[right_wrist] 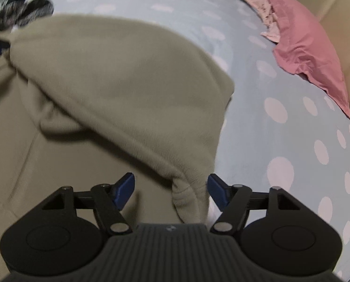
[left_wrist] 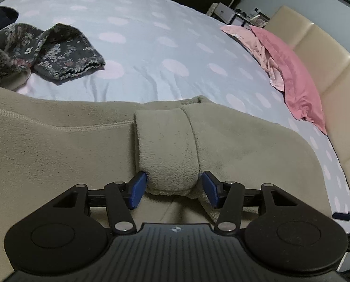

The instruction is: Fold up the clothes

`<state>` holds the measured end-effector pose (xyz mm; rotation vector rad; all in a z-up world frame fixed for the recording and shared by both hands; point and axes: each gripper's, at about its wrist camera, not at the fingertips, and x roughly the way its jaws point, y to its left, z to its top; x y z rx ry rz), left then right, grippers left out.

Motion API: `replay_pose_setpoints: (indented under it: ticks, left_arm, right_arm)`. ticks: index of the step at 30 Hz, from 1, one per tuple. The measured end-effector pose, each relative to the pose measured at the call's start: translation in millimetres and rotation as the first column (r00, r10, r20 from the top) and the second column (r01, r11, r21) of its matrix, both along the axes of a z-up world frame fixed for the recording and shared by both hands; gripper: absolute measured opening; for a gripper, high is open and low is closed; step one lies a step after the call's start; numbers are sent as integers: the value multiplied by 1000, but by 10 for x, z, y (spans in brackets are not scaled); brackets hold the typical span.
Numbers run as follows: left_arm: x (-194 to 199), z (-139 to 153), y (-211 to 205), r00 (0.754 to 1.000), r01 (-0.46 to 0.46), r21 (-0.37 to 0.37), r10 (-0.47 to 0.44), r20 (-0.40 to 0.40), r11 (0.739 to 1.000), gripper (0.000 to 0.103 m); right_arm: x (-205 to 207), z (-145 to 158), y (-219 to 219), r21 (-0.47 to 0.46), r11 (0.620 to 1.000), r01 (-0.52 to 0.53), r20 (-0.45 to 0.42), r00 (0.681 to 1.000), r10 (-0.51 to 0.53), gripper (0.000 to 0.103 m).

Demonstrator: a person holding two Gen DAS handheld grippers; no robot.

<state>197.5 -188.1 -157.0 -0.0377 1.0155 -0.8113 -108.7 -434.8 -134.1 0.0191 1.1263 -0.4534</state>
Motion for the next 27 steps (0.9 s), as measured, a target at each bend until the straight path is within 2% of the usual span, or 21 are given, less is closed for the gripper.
replay_pose_setpoints:
  ticks: [1, 2, 3, 4, 6, 8, 11, 14, 18, 23, 25, 27]
  left_arm:
    - [-9, 30, 22, 1000, -11, -8, 11, 6, 1000, 32]
    - [-19, 60, 44, 1000, -22, -15, 22, 12, 1000, 16]
    - [-28, 90, 67, 999, -33, -23, 33, 18, 999, 8]
    - [-37, 120, 89, 999, -44, -31, 45, 24, 999, 7]
    - [-107, 328, 196, 997, -56, -100, 61, 48, 993, 5]
    - [-186, 525, 251, 996, -55, -124, 63, 67, 991, 5]
    - [-311, 646, 200, 996, -25, -56, 30, 87, 998, 4]
    - [-378, 489, 123, 993, -18, 61, 10, 115, 998, 4]
    - [-332, 152, 112, 994, -35, 165, 17, 111, 986, 3]
    - [-356, 52, 116, 991, -20, 193, -7, 136, 981, 3]
    - [-377, 93, 109, 990, -6, 190, -21, 142, 982, 4]
    - [-415, 172, 126, 987, -13, 187, -17, 159, 982, 8]
  right_arm:
    - [4, -19, 2, -17, 1000, -5, -1, 1000, 5, 66]
    - [8, -38, 4, -34, 999, -9, -3, 1000, 9, 60]
    - [15, -49, -15, -45, 999, 0, -15, 1000, -1, 41]
    - [24, -56, -47, -53, 998, 17, -32, 999, -19, 20]
    - [-22, 26, -143, -29, 998, 63, -8, 998, -64, 16]
    - [-103, 145, -239, -4, 993, 118, 30, 993, -118, 15]
    - [-207, 240, -328, 4, 986, 168, 54, 984, -167, 13]
    - [-248, 174, -344, 13, 985, 171, 27, 985, -172, 13]
    - [-202, -46, -286, 55, 988, 147, -32, 989, -145, 13]
    - [-163, -166, -268, 104, 987, 120, -62, 992, -114, 15]
    - [-162, -131, -301, 129, 983, 129, -76, 990, -120, 26]
    - [-212, -23, -340, 171, 972, 159, -42, 987, -154, 27]
